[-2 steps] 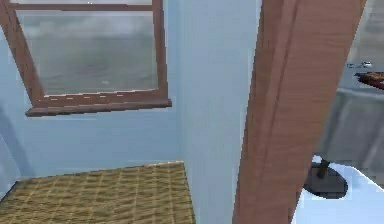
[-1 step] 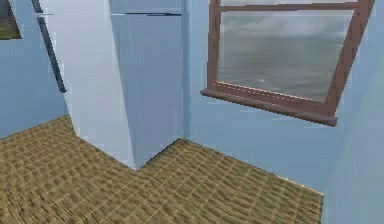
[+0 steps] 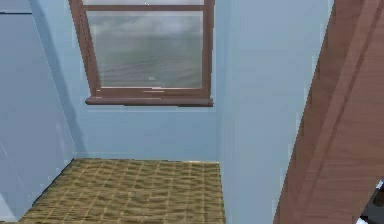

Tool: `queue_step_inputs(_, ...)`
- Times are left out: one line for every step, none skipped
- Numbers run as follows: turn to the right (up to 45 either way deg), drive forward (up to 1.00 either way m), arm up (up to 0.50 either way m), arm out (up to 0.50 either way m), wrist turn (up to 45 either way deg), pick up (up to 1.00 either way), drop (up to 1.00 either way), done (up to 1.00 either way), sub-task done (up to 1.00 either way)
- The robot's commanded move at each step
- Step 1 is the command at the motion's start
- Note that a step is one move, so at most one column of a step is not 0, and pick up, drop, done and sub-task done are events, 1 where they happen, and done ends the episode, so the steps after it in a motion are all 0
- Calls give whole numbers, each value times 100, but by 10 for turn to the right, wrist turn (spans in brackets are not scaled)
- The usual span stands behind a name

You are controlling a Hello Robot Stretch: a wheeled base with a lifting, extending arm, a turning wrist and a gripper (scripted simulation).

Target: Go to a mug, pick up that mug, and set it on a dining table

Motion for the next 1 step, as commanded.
queue_step_inputs(0,15,0,0,0,0,0,0,0)
